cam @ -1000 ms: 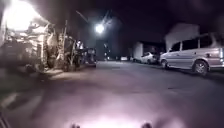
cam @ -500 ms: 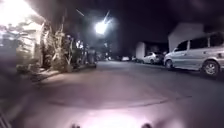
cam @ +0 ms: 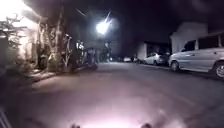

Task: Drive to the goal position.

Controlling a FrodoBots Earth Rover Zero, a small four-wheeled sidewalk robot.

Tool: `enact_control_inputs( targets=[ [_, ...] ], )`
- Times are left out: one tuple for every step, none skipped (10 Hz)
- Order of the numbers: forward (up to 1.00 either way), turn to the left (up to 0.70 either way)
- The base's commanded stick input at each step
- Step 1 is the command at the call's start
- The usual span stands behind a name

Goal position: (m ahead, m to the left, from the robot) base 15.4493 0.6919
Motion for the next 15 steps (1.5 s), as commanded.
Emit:
enact_control_inputs(
  targets=[
    [1.00, 0.00],
    [1.00, 0.00],
    [1.00, 0.00],
    [1.00, 0.00],
    [1.00, 0.00],
    [1.00, 0.00],
    [1.00, 0.00],
    [1.00, 0.00],
    [1.00, 0.00],
    [1.00, 0.00],
    [1.00, 0.00],
    [1.00, 0.00],
    [1.00, 0.00],
    [1.00, 0.00],
    [1.00, 0.00]
  ],
)
